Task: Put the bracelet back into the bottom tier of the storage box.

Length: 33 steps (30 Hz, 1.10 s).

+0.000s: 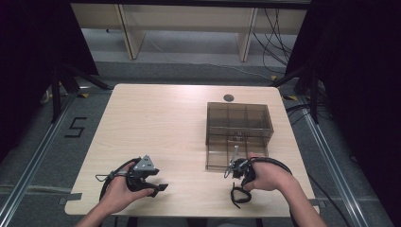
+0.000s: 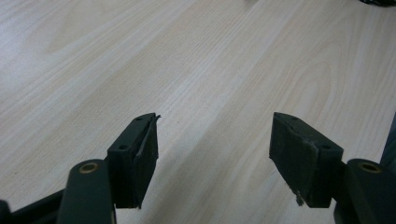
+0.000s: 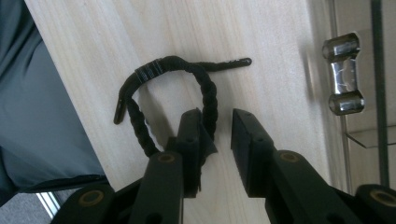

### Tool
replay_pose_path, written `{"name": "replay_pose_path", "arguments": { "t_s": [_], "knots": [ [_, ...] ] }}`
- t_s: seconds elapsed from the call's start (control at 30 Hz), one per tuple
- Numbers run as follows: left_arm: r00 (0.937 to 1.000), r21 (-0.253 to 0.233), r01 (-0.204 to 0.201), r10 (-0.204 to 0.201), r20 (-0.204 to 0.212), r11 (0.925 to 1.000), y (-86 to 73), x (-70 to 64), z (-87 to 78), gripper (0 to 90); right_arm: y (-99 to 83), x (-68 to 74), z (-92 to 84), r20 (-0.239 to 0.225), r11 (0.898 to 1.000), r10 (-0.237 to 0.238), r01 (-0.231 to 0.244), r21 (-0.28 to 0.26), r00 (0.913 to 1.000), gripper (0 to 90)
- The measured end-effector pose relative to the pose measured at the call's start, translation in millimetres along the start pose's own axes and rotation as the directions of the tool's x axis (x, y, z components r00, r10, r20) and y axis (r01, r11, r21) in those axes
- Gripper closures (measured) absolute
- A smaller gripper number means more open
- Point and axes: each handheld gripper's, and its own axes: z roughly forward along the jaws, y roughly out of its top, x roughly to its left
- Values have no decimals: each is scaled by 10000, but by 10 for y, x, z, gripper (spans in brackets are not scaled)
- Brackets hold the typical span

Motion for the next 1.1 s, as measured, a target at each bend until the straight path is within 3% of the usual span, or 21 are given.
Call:
{"name": "replay_pose_path", "arguments": {
  "t_s": [0.03, 0.3, 0.37, 0.43, 0.53, 0.6, 0.73, 0.77, 0.83, 1.1],
  "knots": [
    [9998, -26, 201, -201, 17, 9998, -5, -8, 5, 324, 3, 7, 6, -10, 10000, 62, -61, 77, 10000, 751],
    [10000, 10, 51, -51, -4, 10000, -2, -3, 1, 323, 19, 1, 53, -90, 9996, -251, 252, 130, 9996, 817],
    [9998, -33, 186, -186, -37, 9998, -4, -8, 3, 324, 20, 12, 74, -353, 10000, -92, 91, -33, 9993, 833],
    [9998, -19, 180, -180, -22, 9998, -5, -8, 3, 323, 33, 16, 52, 1, 9996, -206, 205, 172, 9998, 837],
    [10000, 8, -4, 4, 1, 10000, 0, 0, 0, 323, 33, 17, 52, -54, 9997, -124, 126, 217, 9999, 840],
    [10000, -6, 2, -2, 3, 10000, 0, 0, 0, 323, 23, 11, 70, -403, 10000, 7, -6, 30, 9992, 842],
    [9998, -24, 178, -178, 23, 9998, -4, -7, 5, 324, 20, 10, 53, -451, 9999, 110, -109, 32, 9989, 846],
    [10000, 15, -29, 29, -62, 10000, 0, 4, -1, 323, 20, 9, 49, -471, 9999, 106, -103, 65, 9988, 847],
    [10000, 22, -33, 33, -62, 10000, 0, 3, -1, 323, 17, 2, 23, -259, 9999, -15, 18, 110, 9997, 848],
    [10000, 21, 33, -33, -6, 10000, 0, -4, 2, 323, -30, -24, -40, -309, 9994, 330, -327, 82, 9990, 850]
  ]
}}
